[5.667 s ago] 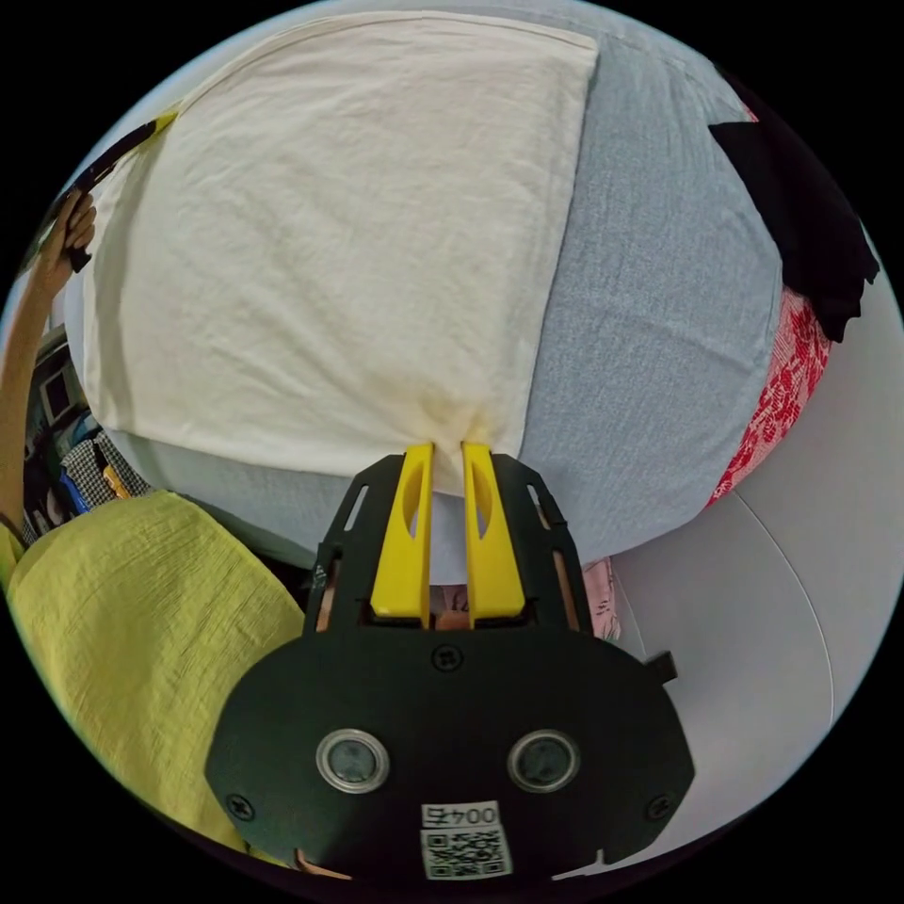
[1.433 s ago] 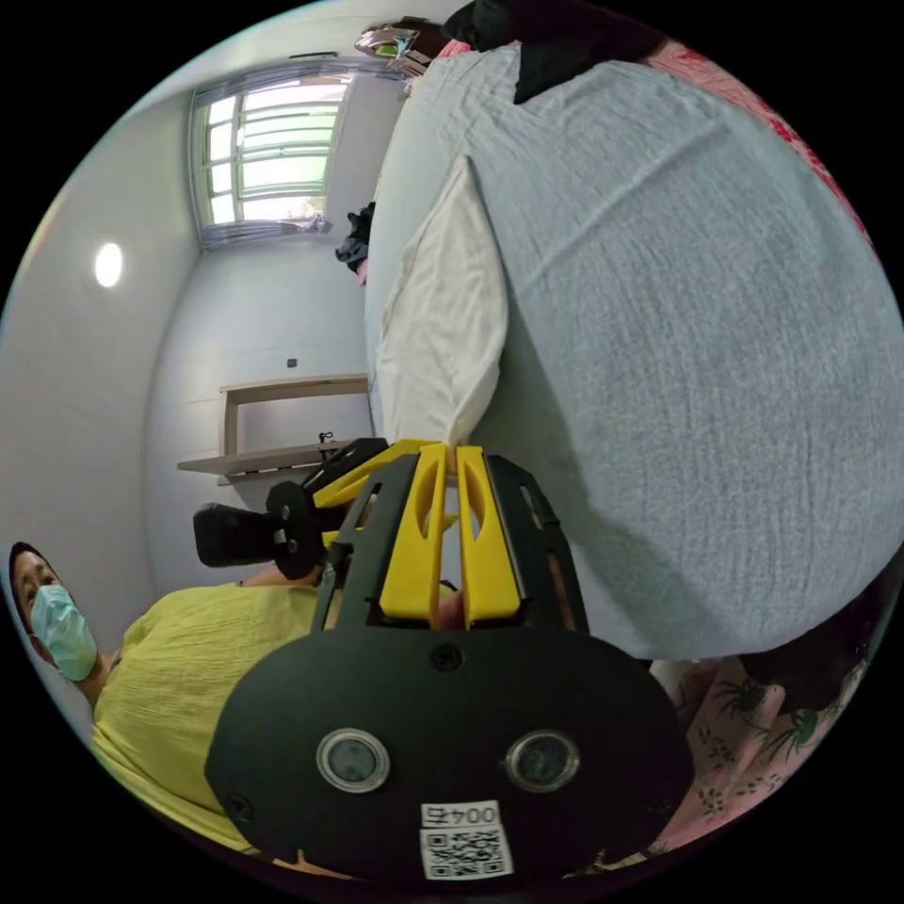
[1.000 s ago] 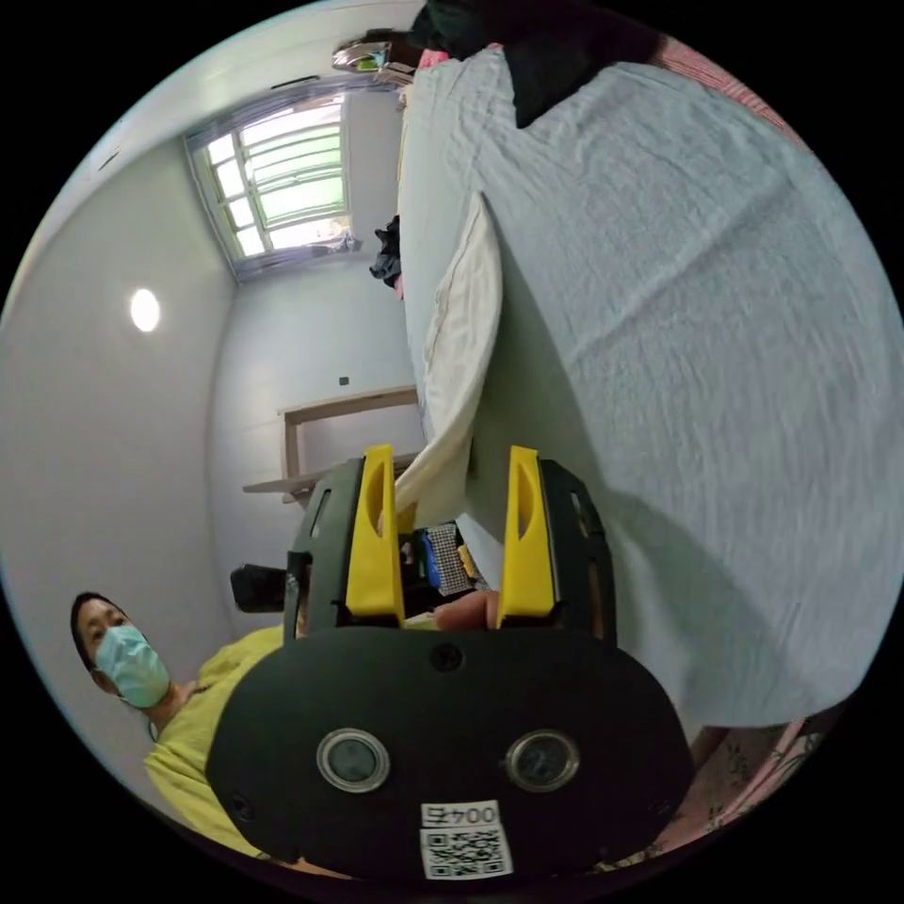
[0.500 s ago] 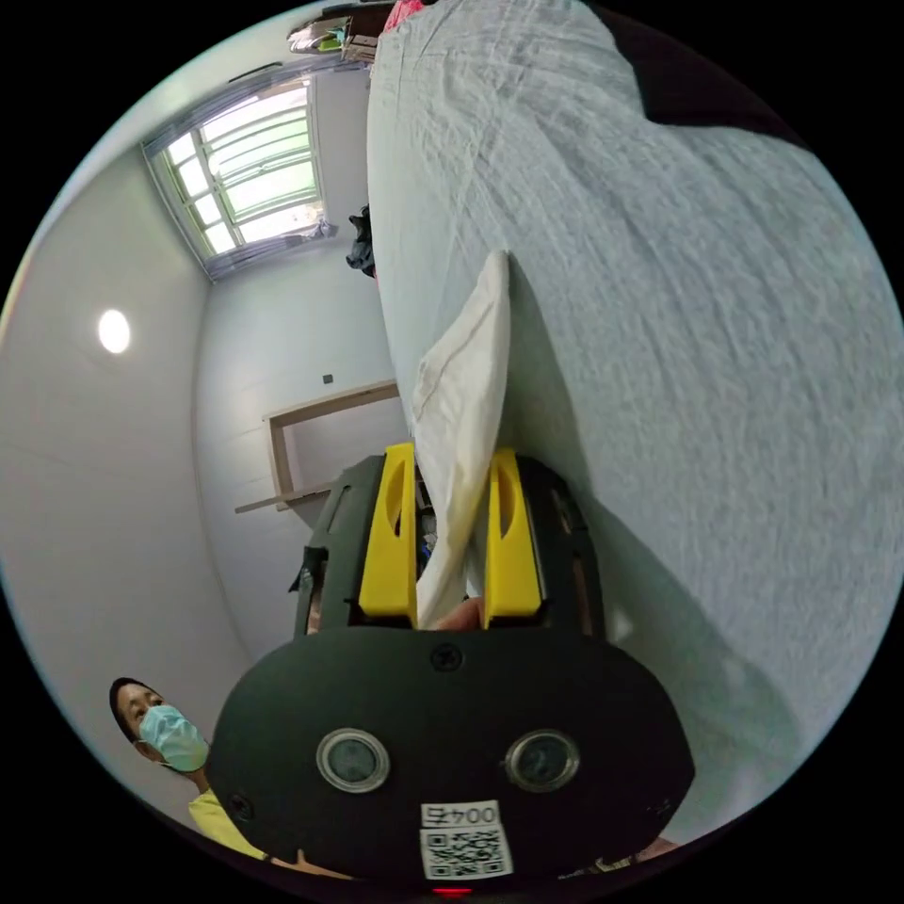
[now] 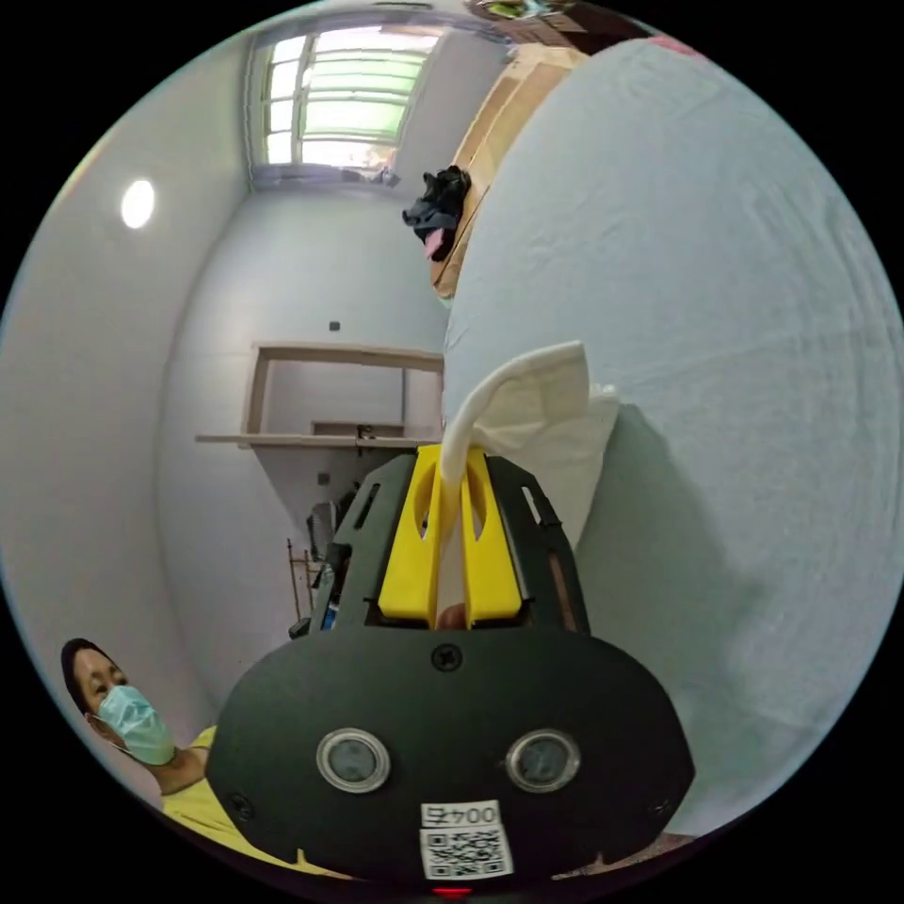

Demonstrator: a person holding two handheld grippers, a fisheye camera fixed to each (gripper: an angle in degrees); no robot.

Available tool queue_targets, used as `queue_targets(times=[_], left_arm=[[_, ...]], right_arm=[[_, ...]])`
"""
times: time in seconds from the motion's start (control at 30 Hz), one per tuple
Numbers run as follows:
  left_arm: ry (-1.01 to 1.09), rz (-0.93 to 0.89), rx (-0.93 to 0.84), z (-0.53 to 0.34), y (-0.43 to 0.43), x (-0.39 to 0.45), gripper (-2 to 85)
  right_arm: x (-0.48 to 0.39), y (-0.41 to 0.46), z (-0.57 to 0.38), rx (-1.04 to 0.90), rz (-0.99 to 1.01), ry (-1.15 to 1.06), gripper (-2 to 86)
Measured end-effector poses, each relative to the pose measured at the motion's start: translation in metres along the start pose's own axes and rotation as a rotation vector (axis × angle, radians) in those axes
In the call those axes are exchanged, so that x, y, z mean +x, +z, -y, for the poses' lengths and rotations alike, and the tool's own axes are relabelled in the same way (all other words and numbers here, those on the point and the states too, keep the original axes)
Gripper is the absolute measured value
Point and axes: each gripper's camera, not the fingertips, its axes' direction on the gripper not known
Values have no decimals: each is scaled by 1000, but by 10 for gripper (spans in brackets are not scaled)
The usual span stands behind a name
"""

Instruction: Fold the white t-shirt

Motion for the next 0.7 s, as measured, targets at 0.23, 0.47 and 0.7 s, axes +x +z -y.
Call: queue_targets(times=[0.23, 0.47, 0.7], left_arm=[[-303, -177, 176, -26, -95, -150, 12], [-625, -385, 280, -59, -140, -297, 13], [-781, -448, 335, -74, -160, -382, 16]], right_arm=[[-81, 188, 23, -118, -201, -59, 40], [-110, 380, 33, -245, -494, -72, 39], [-115, 511, 28, -321, -669, -85, 40]])
